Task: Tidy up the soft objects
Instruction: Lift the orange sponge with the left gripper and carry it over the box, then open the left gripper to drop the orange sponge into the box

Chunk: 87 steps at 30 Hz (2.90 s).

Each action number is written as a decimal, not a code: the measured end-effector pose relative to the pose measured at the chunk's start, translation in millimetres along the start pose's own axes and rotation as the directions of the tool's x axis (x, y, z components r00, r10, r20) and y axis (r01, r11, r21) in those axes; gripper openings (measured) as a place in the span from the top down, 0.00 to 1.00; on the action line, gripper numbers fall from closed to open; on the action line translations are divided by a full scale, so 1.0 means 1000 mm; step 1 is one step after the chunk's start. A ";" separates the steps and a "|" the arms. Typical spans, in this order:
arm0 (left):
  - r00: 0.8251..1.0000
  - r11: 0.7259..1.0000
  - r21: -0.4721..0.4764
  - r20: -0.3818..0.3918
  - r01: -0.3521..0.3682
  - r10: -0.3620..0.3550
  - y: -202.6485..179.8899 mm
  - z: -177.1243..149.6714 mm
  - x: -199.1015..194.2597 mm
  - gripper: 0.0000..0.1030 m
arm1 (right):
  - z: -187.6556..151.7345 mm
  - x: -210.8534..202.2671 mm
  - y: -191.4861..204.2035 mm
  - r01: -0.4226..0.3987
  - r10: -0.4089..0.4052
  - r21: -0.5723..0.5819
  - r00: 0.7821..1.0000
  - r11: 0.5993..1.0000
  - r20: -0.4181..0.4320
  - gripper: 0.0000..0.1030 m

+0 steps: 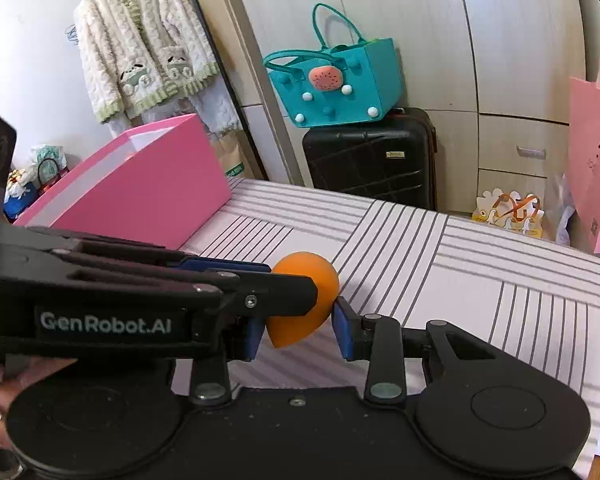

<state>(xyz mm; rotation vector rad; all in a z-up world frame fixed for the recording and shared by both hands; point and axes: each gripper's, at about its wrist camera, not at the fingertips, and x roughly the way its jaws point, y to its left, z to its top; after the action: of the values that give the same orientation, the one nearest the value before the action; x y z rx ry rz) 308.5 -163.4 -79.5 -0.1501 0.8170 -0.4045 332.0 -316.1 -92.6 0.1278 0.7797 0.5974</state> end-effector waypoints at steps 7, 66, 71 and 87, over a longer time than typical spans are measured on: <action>0.999 0.999 0.037 -0.012 0.040 -0.039 -0.008 -0.016 -0.032 0.71 | -0.017 -0.024 0.021 -0.014 0.014 0.008 1.000 1.000 0.016 0.60; 0.982 0.999 0.033 0.188 0.026 -0.031 0.169 -0.023 -0.242 0.70 | 0.045 0.003 0.258 -0.156 0.170 -0.211 0.984 0.965 0.049 0.59; 0.977 0.998 -0.050 0.210 -0.025 0.035 0.189 -0.005 -0.218 0.70 | 0.074 0.041 0.252 -0.167 0.170 -0.223 0.985 0.960 -0.006 0.59; 0.966 0.973 -0.188 0.197 -0.134 0.171 0.210 -0.004 -0.184 0.59 | 0.083 0.075 0.241 -0.059 0.042 -0.314 0.997 0.948 -0.063 0.37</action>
<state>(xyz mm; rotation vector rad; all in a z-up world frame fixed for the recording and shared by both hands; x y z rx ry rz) 254.3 103.5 -17.4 -0.2853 0.6473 -0.1674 321.1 -66.9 -2.2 -0.1644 0.7262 0.7695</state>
